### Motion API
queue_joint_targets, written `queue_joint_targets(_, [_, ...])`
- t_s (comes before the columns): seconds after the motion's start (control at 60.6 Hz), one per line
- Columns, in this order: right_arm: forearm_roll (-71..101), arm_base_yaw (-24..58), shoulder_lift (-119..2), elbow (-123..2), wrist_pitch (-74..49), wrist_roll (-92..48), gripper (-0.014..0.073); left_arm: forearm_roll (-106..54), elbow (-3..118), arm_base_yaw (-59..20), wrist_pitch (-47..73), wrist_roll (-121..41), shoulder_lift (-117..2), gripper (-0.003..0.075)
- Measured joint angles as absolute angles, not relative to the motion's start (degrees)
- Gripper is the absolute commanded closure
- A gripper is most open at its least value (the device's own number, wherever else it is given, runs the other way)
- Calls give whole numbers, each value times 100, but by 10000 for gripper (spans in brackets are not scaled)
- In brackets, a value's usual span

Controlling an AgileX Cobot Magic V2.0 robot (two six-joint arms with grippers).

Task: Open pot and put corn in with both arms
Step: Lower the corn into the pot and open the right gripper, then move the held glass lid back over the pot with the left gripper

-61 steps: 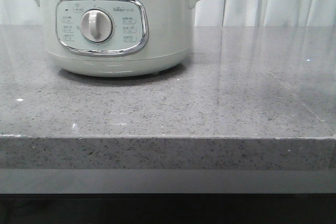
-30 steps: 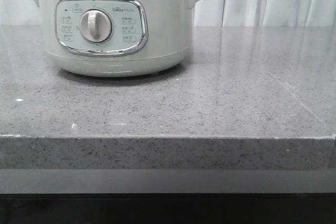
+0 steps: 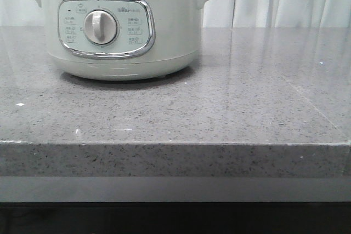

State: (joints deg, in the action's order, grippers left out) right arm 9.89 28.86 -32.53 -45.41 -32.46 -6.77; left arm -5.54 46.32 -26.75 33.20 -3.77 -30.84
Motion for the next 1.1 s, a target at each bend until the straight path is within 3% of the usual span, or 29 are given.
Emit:
queue_joint_targets(0.478, [989,2886,-3253,-4541,-3246,-677,12,-554,4632,-2675,3309,-377,-3084,512])
queue_joint_targets(0.676, [989,2886,-3253,-4541,-3246,-677,12,-554,4632,-2675,2731,-377,-3177,512])
queue_joint_targets(1.105, [989,2886,-3253,-4541,-3246,-677,12,-554,5604,-2675,1904,-377,-5293,511])
